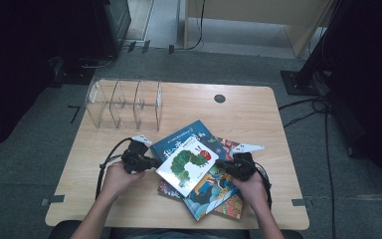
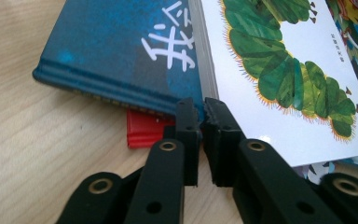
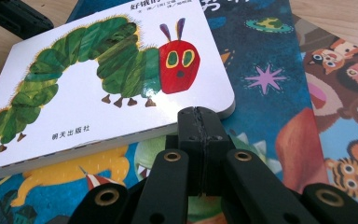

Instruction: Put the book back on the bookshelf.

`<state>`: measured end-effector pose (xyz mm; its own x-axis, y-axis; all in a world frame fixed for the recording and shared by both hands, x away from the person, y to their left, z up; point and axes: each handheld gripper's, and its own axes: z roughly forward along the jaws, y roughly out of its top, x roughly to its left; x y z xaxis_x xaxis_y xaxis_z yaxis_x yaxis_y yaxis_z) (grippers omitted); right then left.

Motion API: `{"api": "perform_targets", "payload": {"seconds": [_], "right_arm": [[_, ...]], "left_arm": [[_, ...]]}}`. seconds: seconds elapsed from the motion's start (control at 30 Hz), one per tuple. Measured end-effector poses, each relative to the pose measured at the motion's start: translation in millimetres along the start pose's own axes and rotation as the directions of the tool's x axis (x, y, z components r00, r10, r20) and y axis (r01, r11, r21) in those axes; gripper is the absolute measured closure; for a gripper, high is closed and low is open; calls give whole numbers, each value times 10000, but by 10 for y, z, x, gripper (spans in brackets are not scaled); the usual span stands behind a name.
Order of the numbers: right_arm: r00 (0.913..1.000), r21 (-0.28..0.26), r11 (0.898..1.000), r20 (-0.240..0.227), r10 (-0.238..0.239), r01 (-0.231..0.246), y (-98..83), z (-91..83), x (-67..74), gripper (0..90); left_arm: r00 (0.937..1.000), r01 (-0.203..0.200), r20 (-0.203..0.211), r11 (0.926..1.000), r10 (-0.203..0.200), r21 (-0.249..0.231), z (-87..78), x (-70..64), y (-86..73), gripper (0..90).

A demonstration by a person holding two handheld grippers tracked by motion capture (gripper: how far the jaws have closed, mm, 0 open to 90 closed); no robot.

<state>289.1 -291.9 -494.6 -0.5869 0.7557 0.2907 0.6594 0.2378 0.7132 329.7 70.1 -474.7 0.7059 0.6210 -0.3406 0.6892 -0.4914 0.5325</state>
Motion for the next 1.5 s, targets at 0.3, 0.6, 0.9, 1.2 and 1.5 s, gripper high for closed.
{"api": "perform_targets", "payload": {"seconds": [0.3, 0.6, 0.9, 1.2, 1.5], "right_arm": [[9996, 93, 9997, -204, -203, 205, 86, 95, 7, 898], [9969, 136, 9984, -560, -548, 556, 146, 202, 71, 897], [9946, 103, 9974, -764, -697, 707, 167, 267, 133, 897], [9892, 216, 9940, -1032, -1044, 1072, 190, 359, 293, 896], [9833, 306, 9917, -1371, -1196, 1249, 146, 381, 439, 897]], "left_arm": [[9980, 619, -84, 9972, -623, -430, -163, 32, -64, 584], [9963, 802, -269, 9959, -813, -418, -184, -18, -80, 413], [9949, 978, -204, 9945, -986, -364, -156, -40, -76, 329], [9916, 1288, -122, 9916, -1289, -108, -95, -38, -71, 304], [9865, 1623, 165, 9863, -1628, 290, 22, 19, -33, 286]]}}
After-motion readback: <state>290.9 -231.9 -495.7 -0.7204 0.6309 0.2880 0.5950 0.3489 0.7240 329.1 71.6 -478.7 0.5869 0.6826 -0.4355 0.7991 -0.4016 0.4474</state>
